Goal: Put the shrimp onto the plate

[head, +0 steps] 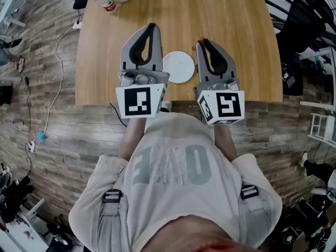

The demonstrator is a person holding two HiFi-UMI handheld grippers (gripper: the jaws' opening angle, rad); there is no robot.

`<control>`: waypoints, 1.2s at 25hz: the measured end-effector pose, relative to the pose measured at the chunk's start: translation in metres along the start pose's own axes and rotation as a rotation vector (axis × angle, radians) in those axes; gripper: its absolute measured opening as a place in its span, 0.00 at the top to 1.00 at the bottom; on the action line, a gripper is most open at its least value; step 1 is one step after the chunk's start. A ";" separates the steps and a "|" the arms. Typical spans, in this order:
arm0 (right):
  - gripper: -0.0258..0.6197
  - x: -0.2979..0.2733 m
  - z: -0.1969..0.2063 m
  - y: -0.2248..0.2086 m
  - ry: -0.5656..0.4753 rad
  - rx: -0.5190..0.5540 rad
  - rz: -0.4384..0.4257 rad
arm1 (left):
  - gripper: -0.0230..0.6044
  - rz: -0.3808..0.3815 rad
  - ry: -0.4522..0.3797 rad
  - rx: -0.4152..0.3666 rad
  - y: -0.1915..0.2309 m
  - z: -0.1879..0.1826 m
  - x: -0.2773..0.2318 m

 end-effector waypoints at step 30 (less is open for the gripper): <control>0.87 -0.037 0.036 -0.039 0.123 0.002 -0.056 | 0.95 -0.041 0.063 -0.029 0.004 0.048 -0.044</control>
Point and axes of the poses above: the fingertips, and each gripper's own axes: x backward along the fingers, y to its left, z out of its underside, the point moved 5 cm from there along x, backward along the fingers, and after that the axes turned 10 degrees about x, right-handed, at the moved point
